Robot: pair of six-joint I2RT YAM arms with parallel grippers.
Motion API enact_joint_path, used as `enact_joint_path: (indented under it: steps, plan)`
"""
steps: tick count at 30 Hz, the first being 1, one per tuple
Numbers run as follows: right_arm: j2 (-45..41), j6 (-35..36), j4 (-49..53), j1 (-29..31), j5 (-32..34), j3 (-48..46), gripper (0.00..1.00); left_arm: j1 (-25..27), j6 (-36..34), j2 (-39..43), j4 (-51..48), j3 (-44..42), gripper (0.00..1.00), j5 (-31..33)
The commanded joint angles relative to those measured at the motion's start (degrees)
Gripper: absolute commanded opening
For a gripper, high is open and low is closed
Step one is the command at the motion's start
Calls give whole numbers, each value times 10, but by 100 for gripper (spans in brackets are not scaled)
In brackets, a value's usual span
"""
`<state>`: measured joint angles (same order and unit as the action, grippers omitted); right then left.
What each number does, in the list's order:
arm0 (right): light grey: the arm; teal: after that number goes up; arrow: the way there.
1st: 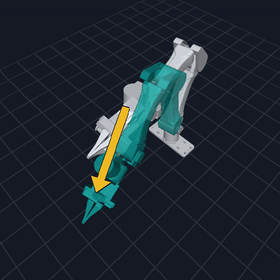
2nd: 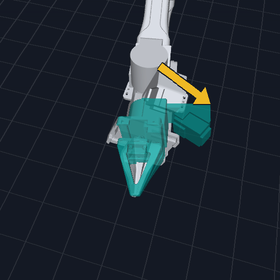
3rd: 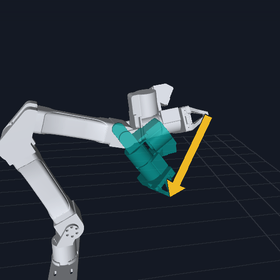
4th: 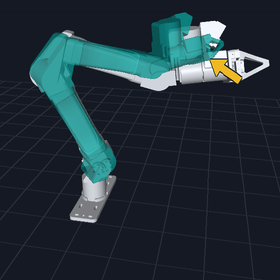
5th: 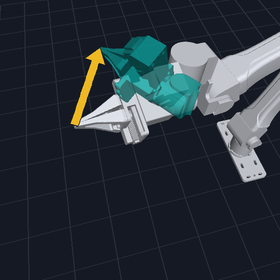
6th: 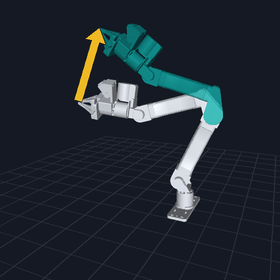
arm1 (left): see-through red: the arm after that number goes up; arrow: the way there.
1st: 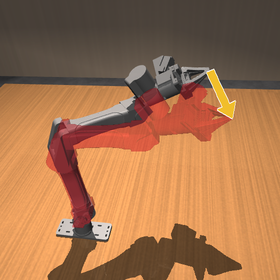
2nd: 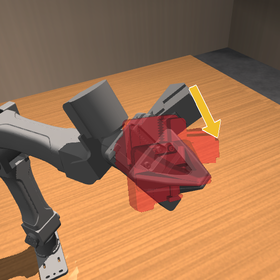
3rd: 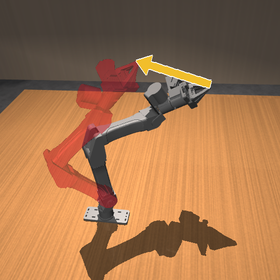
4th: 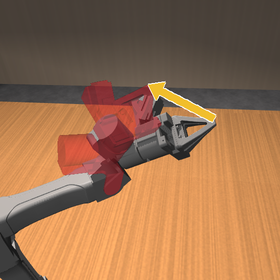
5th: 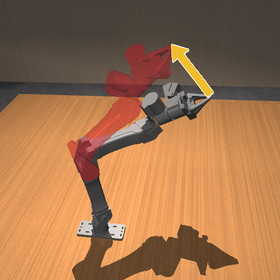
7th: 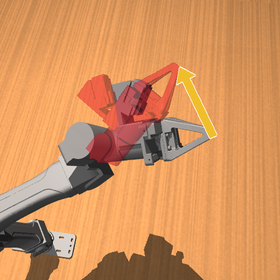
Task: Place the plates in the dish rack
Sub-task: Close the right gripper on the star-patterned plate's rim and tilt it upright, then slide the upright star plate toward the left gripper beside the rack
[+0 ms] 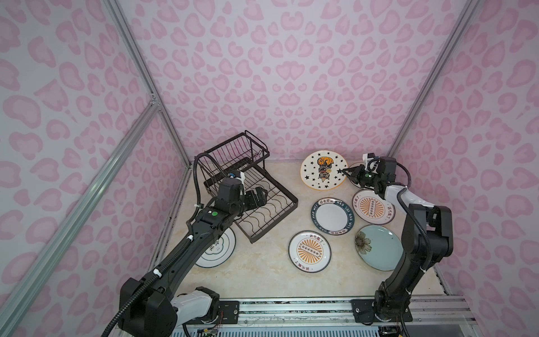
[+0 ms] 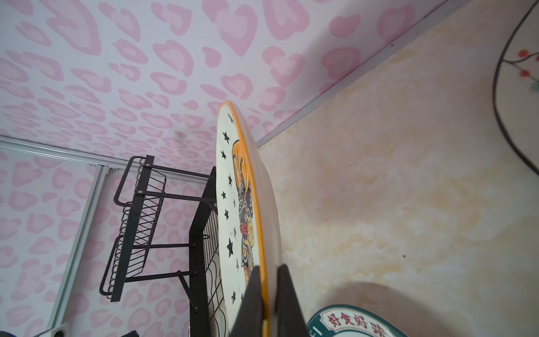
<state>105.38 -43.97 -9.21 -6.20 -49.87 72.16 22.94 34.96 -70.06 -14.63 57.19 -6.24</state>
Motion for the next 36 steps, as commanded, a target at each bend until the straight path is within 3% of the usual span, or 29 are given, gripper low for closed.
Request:
enact_joint_path:
  steps: [1,24,36]
  plan:
    - [-22,-56,-118,5,-54,-28,0,-1,11,-2,42,-8,99,-8]
    - [-81,-90,-239,143,-83,-161,0,-1,58,12,175,-126,99,-10]
    - [-110,-111,-267,180,-87,-182,0,0,80,13,202,-123,93,-54]
